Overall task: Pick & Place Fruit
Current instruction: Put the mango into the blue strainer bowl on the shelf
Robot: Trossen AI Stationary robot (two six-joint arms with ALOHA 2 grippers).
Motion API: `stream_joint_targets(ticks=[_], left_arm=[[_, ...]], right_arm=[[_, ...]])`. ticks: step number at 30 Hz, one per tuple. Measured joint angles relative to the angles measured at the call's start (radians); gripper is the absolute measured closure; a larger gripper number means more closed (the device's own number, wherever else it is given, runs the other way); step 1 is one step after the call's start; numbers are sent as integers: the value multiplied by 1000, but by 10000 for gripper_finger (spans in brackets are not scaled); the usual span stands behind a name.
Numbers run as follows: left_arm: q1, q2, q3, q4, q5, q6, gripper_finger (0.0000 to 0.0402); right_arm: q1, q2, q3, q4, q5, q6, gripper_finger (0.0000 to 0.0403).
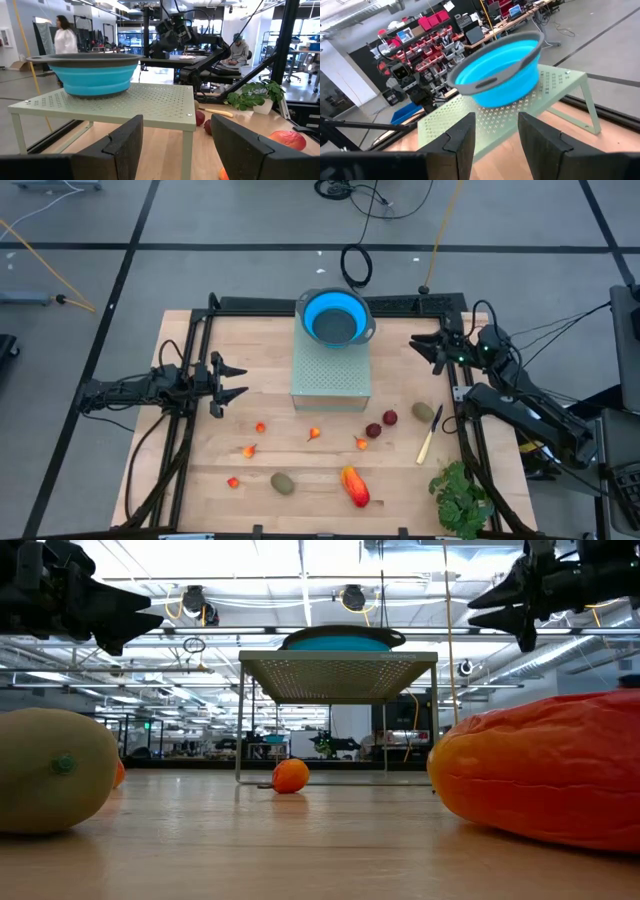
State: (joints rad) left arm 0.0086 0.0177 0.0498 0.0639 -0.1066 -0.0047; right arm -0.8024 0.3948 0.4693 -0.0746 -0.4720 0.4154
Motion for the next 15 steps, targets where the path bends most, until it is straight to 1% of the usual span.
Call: stream_joint_targets(ticks=[8, 15], left_arm=[[0, 0, 0, 0, 0, 0, 167], [0, 0, 0, 0, 0, 0, 167]], right_arm=[[0, -13, -54, -3, 6, -102, 261], [0, -13, -91, -4, 2, -267, 261]])
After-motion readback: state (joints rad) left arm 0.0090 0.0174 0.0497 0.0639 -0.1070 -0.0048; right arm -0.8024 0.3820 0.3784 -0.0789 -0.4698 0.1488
